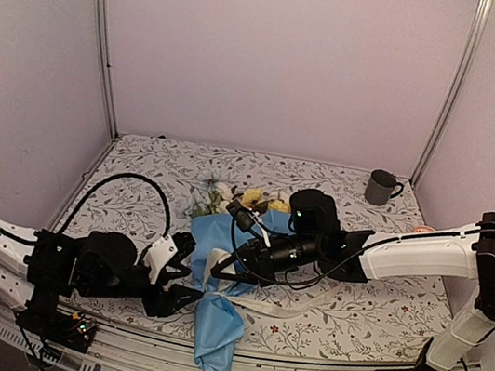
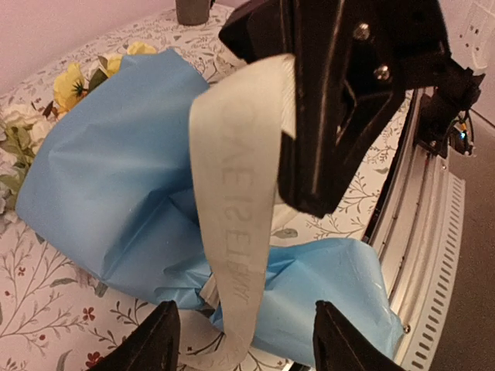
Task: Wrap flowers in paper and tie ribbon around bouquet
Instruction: Pass from the left arm to the right, then pass from the right arm to the left
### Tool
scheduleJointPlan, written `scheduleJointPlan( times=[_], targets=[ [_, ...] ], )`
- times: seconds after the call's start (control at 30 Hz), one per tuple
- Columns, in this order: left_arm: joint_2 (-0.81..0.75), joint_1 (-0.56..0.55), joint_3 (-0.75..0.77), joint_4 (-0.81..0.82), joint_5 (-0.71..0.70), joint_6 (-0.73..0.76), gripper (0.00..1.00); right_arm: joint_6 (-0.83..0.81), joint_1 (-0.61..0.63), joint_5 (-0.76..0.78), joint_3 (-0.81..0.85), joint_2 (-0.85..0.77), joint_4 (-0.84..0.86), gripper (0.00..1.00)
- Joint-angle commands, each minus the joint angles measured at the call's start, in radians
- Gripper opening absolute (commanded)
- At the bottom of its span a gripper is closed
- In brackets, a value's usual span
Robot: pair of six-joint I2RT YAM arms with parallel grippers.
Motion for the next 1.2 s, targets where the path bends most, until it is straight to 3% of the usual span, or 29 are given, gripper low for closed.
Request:
scheduleJointPlan(
  times=[0.0,0.13,0.2,0.27,0.4,0.43,0.47,0.53,0.73,0.8,0.97,1.17],
  targets=[
    [0.077,-0.048,0.016,0.148,-0.206,0.049,0.66,0.097,0.004,0.045,0.009,-0.001,-0.026,0.00],
    [0.221,-0.070,0.054,0.176,-0.254,0.091,0.70,0.114,0.003,0.063,-0.013,-0.015,-0.020,0.00],
    [0.301,-0.078,0.087,0.161,-0.332,0.101,0.67,0.119,0.004,0.061,-0.012,-0.011,-0.019,0.00],
    [0.368,-0.083,0.138,0.093,-0.453,0.080,0.51,0.120,0.004,0.057,-0.011,-0.011,-0.016,0.00],
    [0.424,-0.095,0.206,-0.039,-0.583,0.001,0.06,0.113,0.004,0.046,-0.014,-0.021,-0.016,0.00],
    [0.420,-0.103,0.209,-0.052,-0.584,-0.006,0.00,0.105,0.004,0.043,-0.016,-0.025,-0.019,0.00],
    [0.407,-0.112,0.205,-0.060,-0.567,-0.005,0.00,0.099,0.004,0.043,-0.018,-0.027,-0.025,0.00],
    [0.358,-0.130,0.183,-0.045,-0.476,0.049,0.00,0.079,0.003,0.040,-0.019,-0.028,-0.049,0.00],
    [-0.001,-0.115,-0.049,0.258,0.247,0.246,0.00,-0.010,0.004,-0.091,-0.011,-0.008,-0.089,0.00],
    [-0.130,-0.068,-0.125,0.343,0.351,0.250,0.00,-0.039,0.006,-0.159,-0.008,-0.009,-0.090,0.00],
    [-0.321,0.123,-0.162,0.276,0.469,0.215,0.00,-0.121,0.006,-0.178,0.015,-0.008,-0.151,0.00],
    [-0.253,0.245,-0.002,0.075,0.464,0.224,0.00,-0.166,0.010,-0.142,0.055,0.031,-0.252,0.00]
  ],
)
